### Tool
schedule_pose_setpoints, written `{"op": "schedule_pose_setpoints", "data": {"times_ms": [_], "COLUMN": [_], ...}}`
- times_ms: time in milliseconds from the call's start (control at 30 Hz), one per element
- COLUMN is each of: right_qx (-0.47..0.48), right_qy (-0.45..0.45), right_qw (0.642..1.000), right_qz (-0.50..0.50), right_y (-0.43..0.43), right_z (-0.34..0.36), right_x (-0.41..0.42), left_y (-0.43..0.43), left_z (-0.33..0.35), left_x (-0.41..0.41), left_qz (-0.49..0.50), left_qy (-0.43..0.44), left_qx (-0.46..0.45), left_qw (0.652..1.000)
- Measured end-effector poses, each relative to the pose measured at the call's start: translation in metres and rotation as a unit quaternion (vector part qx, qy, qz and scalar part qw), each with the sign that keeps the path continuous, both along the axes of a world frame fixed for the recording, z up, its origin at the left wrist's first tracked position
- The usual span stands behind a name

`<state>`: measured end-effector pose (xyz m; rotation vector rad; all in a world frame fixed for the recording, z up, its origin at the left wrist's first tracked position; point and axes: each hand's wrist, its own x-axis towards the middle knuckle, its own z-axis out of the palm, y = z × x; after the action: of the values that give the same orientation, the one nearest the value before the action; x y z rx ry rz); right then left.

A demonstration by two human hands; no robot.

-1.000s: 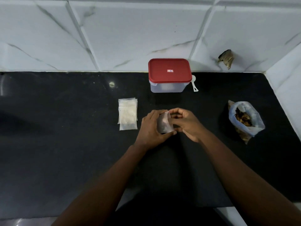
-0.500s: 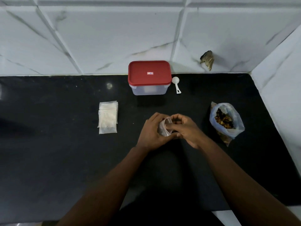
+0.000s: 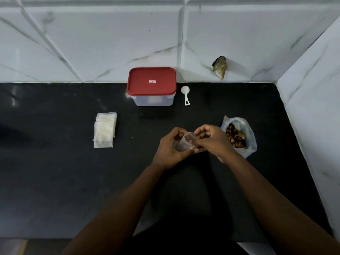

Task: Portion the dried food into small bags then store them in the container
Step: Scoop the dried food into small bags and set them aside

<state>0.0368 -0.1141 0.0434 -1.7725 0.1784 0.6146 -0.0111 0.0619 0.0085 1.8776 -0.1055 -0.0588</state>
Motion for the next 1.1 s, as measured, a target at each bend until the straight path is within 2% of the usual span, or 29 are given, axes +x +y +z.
{"op": "schedule_pose_setpoints", "data": {"times_ms": [133, 267, 333, 667, 900, 1100], "right_qx": [-0.04, 0.018, 0.013, -0.18, -0.243, -0.302], "right_qy": [-0.039, -0.019, -0.038, -0.173, -0.196, -0.172], "right_qw": [0.998, 0.999, 0.998, 0.968, 0.949, 0.937], "right_qz": [0.008, -0.027, -0.052, -0.015, -0.037, -0.029], "right_y": [-0.01, -0.014, -0.014, 0.021, 0.047, 0.061], "right_z": [-0.005, -0.001, -0.001, -0.035, -0.058, -0.067], "right_x": [0.001, 0.01, 0.022, 0.099, 0.143, 0.161], "left_y": [-0.011, -0.014, -0.012, 0.004, 0.01, 0.012], "left_z": [0.003, -0.001, -0.004, -0.012, -0.019, -0.024], "left_x": [0.005, 0.01, 0.015, 0.047, 0.064, 0.077], "left_qz": [-0.03, 0.016, 0.041, 0.045, 0.045, 0.039], "left_qy": [0.017, 0.032, 0.038, 0.036, 0.03, 0.034], "left_qx": [0.007, -0.034, -0.033, -0.024, -0.029, -0.02], "left_qw": [0.999, 0.999, 0.998, 0.998, 0.998, 0.998]}}
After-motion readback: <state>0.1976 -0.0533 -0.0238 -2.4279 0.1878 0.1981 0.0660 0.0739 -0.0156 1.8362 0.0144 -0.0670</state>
